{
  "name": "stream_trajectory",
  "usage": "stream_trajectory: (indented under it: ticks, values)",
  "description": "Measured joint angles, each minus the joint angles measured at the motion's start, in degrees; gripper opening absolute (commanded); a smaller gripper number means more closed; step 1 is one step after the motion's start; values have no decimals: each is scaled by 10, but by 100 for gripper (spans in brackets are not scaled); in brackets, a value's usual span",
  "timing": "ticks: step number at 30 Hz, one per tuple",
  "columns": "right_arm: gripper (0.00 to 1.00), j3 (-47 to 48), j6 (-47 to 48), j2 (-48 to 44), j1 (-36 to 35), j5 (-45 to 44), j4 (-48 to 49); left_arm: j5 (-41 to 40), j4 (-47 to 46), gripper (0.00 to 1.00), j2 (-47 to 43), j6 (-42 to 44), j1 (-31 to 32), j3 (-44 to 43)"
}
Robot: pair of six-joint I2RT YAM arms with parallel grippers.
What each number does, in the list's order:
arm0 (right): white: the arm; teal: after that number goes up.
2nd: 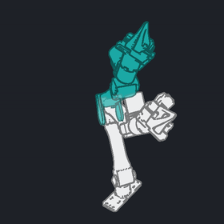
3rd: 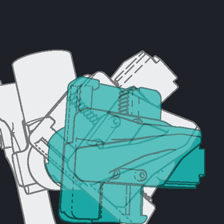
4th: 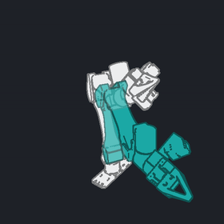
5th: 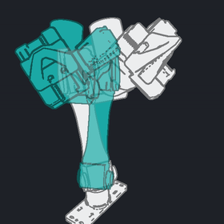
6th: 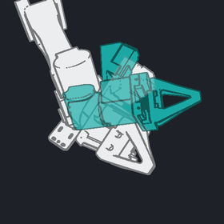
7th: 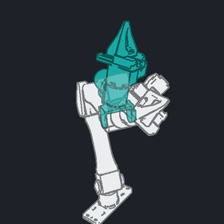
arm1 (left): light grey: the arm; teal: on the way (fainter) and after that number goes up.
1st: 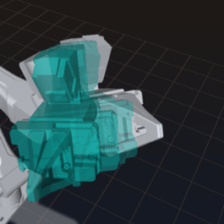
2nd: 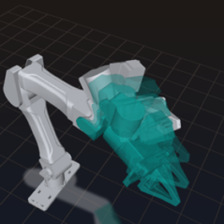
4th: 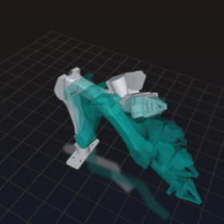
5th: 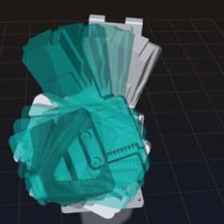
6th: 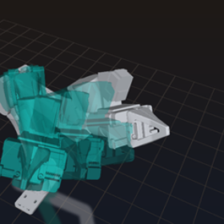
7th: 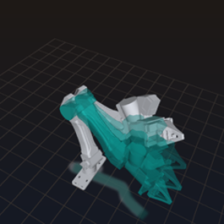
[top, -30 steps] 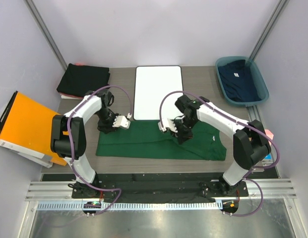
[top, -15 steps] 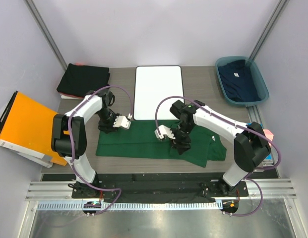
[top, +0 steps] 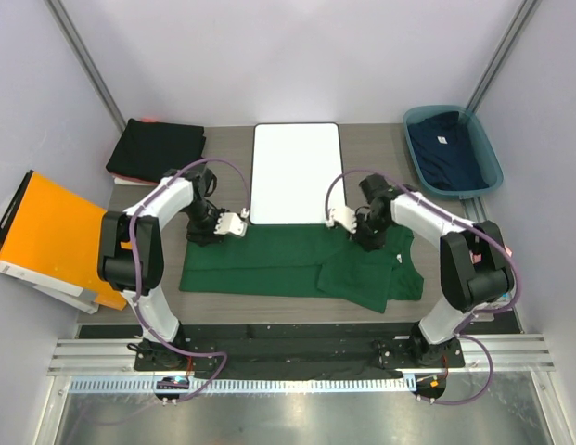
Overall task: Fold and stack the t-shirts
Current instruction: Fold the other side of the tshirt into a rectangle
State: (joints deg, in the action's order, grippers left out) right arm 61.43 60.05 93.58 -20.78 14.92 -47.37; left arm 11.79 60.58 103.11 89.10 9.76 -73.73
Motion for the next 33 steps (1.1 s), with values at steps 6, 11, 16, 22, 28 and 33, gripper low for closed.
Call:
stream_trajectory:
  ticks: [6, 11, 16, 22, 28, 33]
  values:
    - [35, 58, -37, 37, 105, -12, 36, 0, -18, 56, 6, -15, 0, 3]
    - [18, 104, -45, 53, 137, -13, 38, -2, -18, 56, 16, -17, 0, -2]
    - [29, 116, -28, 65, 139, -8, 1, -3, -17, 59, 28, -17, 3, -12]
    - [41, 143, 25, 92, 139, -2, -61, -3, -17, 59, 51, -16, 6, -39]
    - [44, 165, 53, 140, 147, -9, -78, -8, -20, 59, 82, -16, 17, -66]
    - [44, 197, 62, 191, 154, -14, -76, -14, -21, 59, 92, -14, 23, -73]
